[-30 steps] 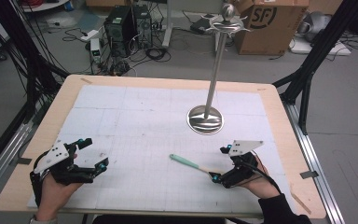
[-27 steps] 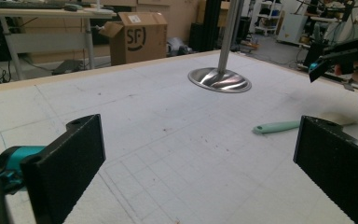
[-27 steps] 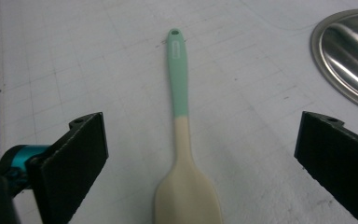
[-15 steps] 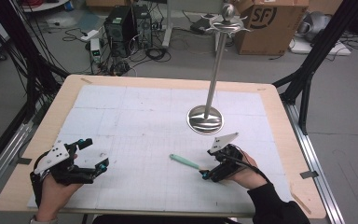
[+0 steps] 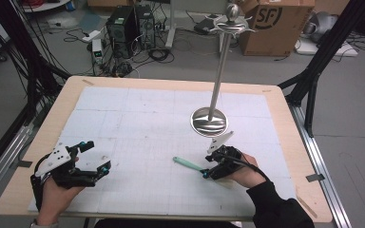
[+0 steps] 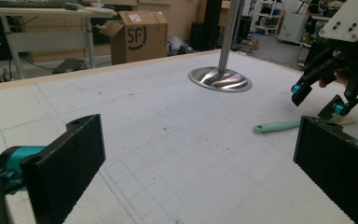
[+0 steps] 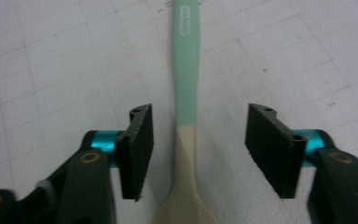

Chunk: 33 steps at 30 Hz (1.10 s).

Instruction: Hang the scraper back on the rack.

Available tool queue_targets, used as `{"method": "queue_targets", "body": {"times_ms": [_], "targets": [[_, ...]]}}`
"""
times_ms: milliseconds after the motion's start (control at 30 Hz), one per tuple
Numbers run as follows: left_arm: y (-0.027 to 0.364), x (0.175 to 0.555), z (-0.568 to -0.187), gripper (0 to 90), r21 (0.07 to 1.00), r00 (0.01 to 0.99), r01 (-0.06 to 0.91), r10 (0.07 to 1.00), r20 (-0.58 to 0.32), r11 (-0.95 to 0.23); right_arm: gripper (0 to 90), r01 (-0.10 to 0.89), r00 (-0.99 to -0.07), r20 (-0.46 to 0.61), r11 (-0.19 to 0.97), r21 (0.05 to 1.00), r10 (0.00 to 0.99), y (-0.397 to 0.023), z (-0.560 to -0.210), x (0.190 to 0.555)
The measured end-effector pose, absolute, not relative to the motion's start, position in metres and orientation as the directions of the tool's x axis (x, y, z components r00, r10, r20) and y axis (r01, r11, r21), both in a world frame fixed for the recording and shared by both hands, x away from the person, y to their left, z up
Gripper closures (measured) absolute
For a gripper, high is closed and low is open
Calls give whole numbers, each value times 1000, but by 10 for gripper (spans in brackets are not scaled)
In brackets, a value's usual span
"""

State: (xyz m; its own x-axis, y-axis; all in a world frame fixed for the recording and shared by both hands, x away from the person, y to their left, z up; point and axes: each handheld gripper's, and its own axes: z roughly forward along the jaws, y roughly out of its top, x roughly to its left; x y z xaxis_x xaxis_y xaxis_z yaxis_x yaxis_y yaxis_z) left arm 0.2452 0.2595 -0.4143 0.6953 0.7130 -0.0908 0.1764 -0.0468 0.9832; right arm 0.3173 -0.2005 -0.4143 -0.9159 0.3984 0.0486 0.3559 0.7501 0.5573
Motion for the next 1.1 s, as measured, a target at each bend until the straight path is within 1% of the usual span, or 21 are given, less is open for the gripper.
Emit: {"method": "queue_targets", "body": {"times_ms": [33,67,100,300,433,733,800,900,933,967,1000,1033,1100], "targets": [[260,245,-414,26,984,695,175,714,-89,-47,495,350,-922,54,766,539,383,-197,-415,318],[260,245,-414,26,984,695,174,713,-90,-46,495,350,-922,54,766,539,383,-197,-415,318],[260,245,-414,26,984,696,174,712,-92,-43,514,349,-925,50,789,505,377,-194,-417,318],[262,245,-414,26,984,694,172,714,-92,-40,563,346,-928,41,815,464,371,-190,-419,317],[261,245,-413,26,984,694,173,713,-94,-39,646,342,-927,4,845,411,374,-186,-416,313],[260,245,-414,26,983,696,178,711,-97,-39,685,364,-921,11,853,372,389,-181,-415,315],[261,245,-414,26,983,695,177,713,-95,-41,701,366,-920,-11,869,334,391,-176,-414,316],[261,245,-414,26,984,696,174,711,-95,-38,718,362,-922,-20,879,311,387,-173,-412,315],[261,245,-414,26,984,696,174,712,-95,-39,754,355,-926,-19,886,299,378,-171,-412,315],[262,245,-414,26,984,694,176,714,-98,-37,769,356,-926,-18,886,296,378,-171,-412,315],[262,245,-414,26,984,694,176,714,-98,-37,769,356,-926,-18,886,296,378,-171,-412,315],[262,245,-414,26,984,694,177,714,-99,-36,794,361,-924,-13,885,294,382,-171,-412,315],[262,245,-414,26,983,695,177,712,-95,-42,799,371,-920,-8,881,293,391,-170,-411,315]]}}
